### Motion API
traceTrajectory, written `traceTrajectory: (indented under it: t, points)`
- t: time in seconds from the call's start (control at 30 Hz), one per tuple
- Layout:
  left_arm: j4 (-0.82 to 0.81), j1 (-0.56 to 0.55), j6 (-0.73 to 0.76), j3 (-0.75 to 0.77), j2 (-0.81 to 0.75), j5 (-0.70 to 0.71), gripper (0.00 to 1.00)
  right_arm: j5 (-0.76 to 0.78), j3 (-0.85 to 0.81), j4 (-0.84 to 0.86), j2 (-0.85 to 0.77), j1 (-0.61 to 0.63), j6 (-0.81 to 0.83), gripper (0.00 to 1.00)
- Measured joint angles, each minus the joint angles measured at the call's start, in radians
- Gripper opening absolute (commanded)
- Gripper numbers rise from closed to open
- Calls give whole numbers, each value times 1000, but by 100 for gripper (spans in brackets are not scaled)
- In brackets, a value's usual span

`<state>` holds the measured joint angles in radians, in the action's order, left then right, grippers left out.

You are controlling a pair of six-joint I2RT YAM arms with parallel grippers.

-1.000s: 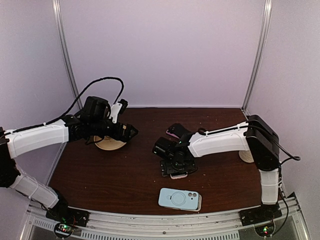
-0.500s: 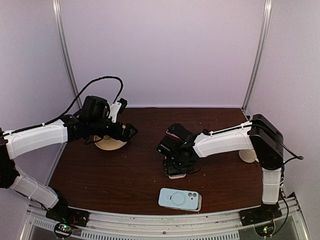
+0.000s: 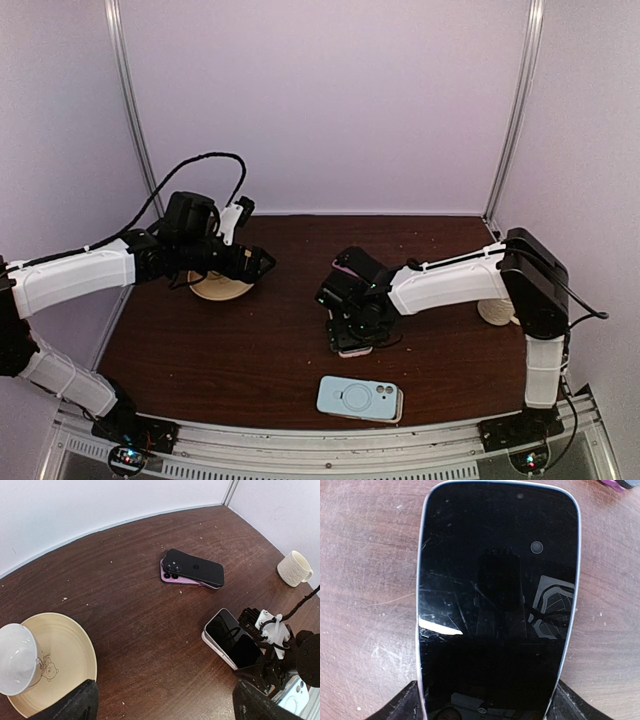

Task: Put the phone into the phone case
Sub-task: Press the phone onto the phone case, then pick up the phone with the phone case at the center of the board.

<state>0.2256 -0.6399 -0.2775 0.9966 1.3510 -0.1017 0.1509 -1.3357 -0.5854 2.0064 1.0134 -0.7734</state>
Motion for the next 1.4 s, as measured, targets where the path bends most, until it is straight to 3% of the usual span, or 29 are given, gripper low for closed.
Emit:
traceTrajectory:
  t: [0.2,0.57,0.63,0.73,0.9,1.07,1.4]
  points:
    - [0,0,0,0,0,-1,98,-13,13,4,-14,-6,44,99]
    - [0,0,2,0,0,-9,98,-147,130,27,-177,-88,172,93]
    - [0,0,3,0,0,-10,98,-202,170,51,-234,-115,192,87]
    - [0,0,5,0,0,-11,97,-246,193,64,-285,-145,215,64]
    - [0,0,7,0,0,-11,97,-286,227,87,-294,-181,229,39]
    - [0,0,7,0,0,-11,97,-315,253,92,-248,-189,228,26]
    - [0,0,8,0,-3,-11,98,-335,266,125,-208,-184,226,14]
